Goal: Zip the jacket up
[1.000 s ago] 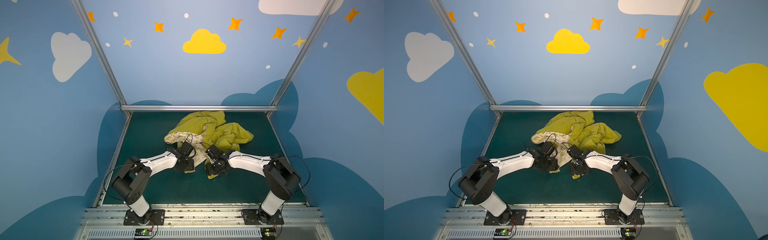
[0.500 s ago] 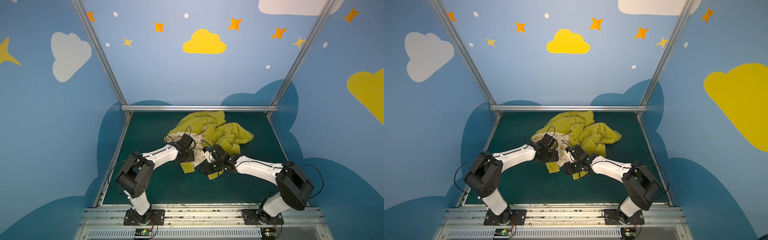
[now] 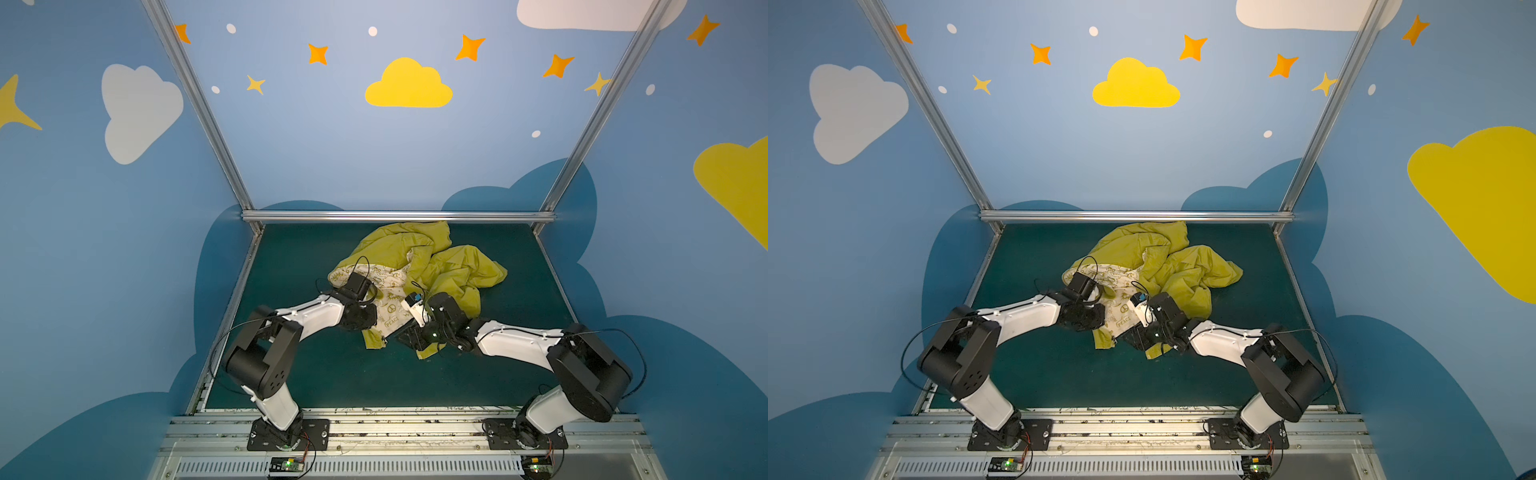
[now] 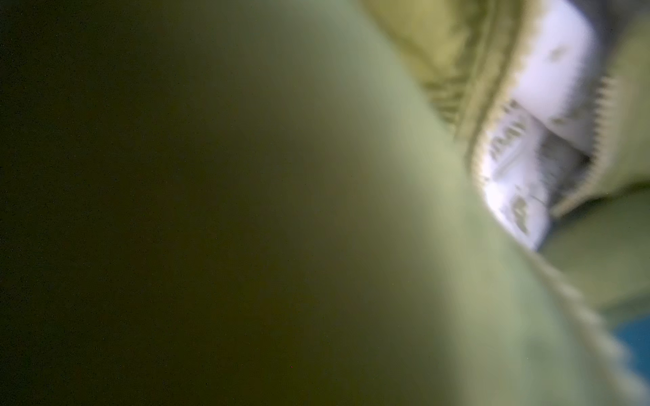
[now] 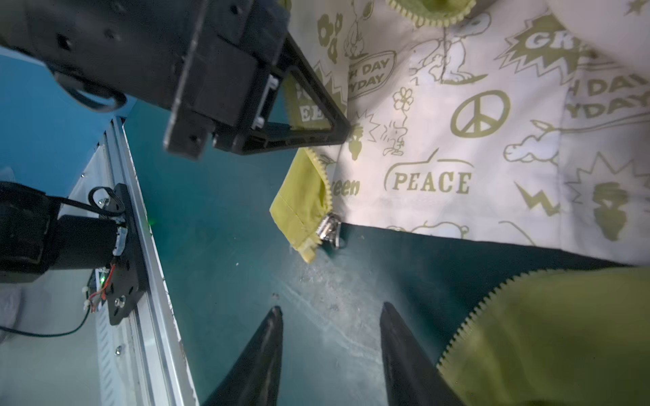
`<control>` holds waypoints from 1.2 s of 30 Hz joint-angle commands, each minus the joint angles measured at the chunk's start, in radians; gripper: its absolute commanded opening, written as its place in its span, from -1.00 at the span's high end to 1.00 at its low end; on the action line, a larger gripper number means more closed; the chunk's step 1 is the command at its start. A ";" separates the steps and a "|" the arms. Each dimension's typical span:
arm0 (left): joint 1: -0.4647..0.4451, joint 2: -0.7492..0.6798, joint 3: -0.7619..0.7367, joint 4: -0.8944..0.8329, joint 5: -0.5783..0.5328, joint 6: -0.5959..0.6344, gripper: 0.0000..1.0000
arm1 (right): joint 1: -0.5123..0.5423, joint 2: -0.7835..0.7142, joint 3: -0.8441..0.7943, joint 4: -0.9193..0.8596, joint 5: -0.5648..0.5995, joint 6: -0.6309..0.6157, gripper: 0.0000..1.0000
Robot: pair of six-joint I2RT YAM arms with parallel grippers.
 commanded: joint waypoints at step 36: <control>0.114 -0.311 -0.190 0.376 0.530 -0.024 0.94 | 0.181 0.002 0.009 0.255 0.188 -0.297 0.02</control>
